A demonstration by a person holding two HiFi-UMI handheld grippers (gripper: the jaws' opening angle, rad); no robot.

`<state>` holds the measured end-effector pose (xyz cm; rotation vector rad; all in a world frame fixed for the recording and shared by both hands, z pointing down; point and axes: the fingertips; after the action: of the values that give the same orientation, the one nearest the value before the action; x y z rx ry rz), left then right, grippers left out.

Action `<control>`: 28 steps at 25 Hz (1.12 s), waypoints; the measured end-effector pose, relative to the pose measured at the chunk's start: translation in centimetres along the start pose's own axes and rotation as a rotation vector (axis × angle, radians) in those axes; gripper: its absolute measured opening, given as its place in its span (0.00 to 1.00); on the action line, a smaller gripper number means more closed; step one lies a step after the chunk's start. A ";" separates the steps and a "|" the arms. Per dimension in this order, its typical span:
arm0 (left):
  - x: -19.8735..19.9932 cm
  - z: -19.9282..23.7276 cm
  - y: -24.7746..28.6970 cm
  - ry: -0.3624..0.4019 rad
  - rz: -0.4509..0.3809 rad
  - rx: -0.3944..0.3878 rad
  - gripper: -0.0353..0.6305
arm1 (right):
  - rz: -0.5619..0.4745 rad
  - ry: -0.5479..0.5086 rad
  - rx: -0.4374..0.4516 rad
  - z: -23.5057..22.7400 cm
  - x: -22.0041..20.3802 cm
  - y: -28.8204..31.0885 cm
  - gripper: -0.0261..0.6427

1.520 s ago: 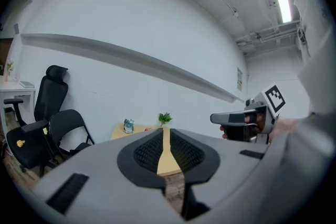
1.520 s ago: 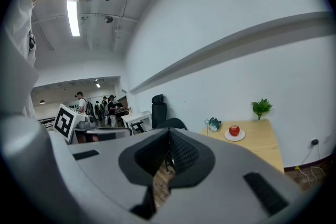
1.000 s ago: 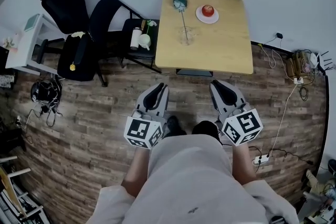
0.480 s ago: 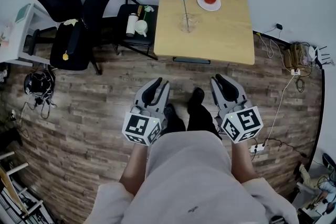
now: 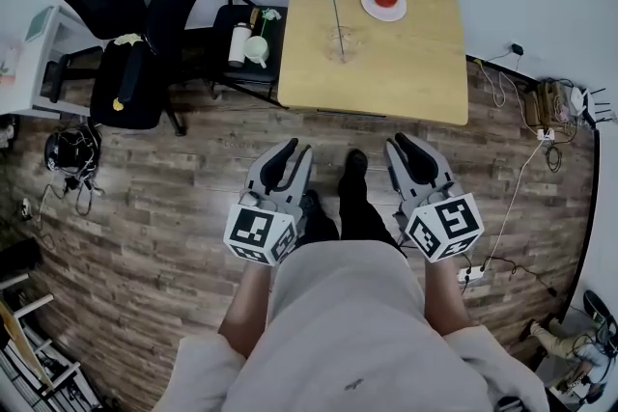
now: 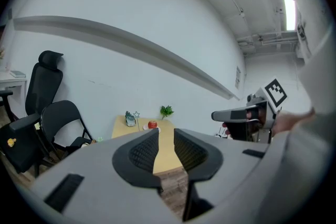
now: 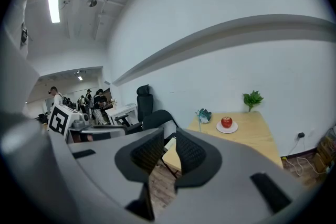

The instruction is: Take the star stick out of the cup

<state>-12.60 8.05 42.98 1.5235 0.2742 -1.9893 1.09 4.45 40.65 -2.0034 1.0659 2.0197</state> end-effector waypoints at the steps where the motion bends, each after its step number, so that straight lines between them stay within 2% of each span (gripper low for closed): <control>1: 0.1 0.1 0.4 0.000 0.002 0.005 0.16 | -0.002 -0.001 0.006 -0.3 0.2 0.3 0.13; 15: 3.1 1.7 10.2 0.010 0.028 0.050 0.16 | -0.010 0.013 0.055 -9.0 3.5 5.9 0.13; 22: 5.0 2.7 14.6 0.019 0.020 0.111 0.16 | -0.017 -0.002 0.135 -12.2 5.5 9.6 0.13; 28: 5.1 3.1 17.0 0.011 0.036 0.174 0.16 | 0.000 -0.011 0.210 -14.1 5.6 11.9 0.13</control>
<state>-6.05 -8.69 42.57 1.6351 0.0788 -2.0208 5.86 -14.20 41.92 -1.8846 1.2199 1.8296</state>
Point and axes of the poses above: the fingertips, and each gripper's own axes: y forward along the fingers, z to its left, x out of its top, and after that the axes turned 11 degrees about -x, right-handed
